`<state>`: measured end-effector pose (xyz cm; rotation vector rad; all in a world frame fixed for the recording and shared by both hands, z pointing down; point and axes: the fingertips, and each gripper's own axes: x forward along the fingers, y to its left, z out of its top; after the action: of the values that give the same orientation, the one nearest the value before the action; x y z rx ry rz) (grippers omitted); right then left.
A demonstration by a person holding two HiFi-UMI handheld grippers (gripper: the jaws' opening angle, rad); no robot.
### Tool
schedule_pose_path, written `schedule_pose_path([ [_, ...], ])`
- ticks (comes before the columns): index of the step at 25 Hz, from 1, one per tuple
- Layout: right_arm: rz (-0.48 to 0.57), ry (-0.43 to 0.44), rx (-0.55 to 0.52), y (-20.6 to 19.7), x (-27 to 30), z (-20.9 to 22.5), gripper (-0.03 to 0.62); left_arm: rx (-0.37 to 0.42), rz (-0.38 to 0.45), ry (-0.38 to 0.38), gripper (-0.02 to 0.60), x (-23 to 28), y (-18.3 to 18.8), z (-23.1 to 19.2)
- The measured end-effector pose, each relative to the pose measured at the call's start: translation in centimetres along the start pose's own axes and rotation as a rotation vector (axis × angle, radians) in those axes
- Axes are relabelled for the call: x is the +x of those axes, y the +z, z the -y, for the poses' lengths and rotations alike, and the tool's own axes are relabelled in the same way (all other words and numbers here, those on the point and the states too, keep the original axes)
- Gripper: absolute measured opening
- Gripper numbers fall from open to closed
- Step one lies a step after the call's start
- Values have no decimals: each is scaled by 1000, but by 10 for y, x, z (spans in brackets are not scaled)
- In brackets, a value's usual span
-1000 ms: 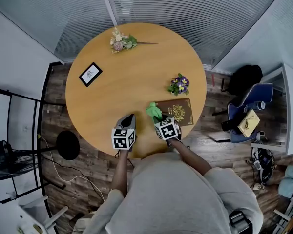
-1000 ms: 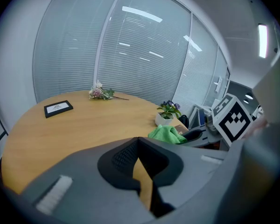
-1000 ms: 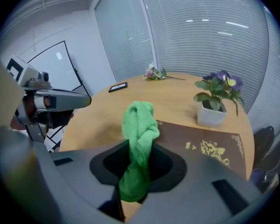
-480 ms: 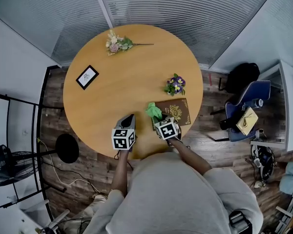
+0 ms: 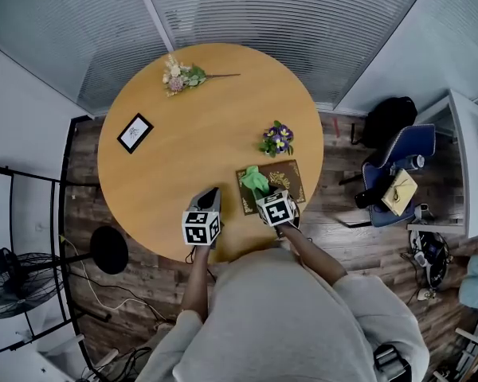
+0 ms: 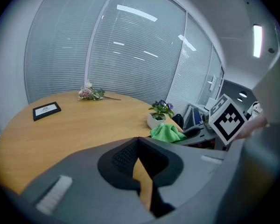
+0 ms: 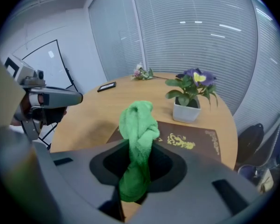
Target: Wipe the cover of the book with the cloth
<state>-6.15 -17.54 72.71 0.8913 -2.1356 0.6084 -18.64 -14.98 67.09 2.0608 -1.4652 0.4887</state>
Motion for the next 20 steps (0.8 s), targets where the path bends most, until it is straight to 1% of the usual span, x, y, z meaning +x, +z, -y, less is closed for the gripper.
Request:
schedule_pose_path([
  [20, -14, -85, 5, -12, -18, 42, 98, 20, 0, -30, 9, 5, 4, 14],
])
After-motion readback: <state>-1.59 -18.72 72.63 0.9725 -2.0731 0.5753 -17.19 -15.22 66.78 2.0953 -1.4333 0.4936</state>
